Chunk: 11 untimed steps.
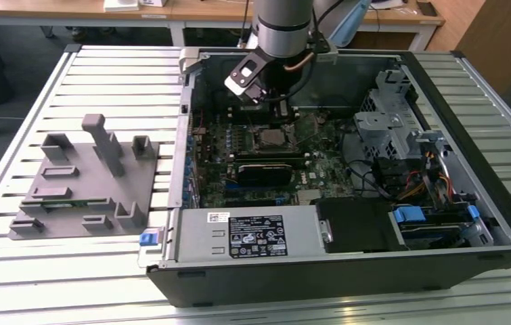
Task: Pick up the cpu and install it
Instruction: 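Close the cpu cover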
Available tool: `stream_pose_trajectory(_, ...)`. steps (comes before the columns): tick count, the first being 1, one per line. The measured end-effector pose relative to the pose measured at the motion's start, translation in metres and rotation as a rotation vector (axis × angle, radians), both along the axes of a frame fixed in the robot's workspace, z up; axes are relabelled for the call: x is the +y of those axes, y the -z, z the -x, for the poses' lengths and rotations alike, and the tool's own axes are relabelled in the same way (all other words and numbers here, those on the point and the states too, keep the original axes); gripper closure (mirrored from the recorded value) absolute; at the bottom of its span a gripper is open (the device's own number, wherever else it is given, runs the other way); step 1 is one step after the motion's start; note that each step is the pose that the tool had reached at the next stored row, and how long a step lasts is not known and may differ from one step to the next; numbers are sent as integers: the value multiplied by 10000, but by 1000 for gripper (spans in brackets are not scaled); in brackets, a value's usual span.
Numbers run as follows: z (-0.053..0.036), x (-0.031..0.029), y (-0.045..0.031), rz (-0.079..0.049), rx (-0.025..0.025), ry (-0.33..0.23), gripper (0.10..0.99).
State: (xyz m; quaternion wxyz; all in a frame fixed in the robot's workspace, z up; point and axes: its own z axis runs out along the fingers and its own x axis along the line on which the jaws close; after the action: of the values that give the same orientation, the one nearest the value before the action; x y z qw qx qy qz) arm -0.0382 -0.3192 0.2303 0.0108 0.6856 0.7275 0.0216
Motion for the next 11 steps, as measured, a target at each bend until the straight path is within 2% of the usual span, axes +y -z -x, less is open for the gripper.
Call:
stream_pose_trajectory(4,0,0,-123,1,1,0,980)
stream_pose_trajectory(9,0,0,-313,-4,0,3,980)
stream_pose_trajectory(11,1,0,-362,-18,2,31,980)
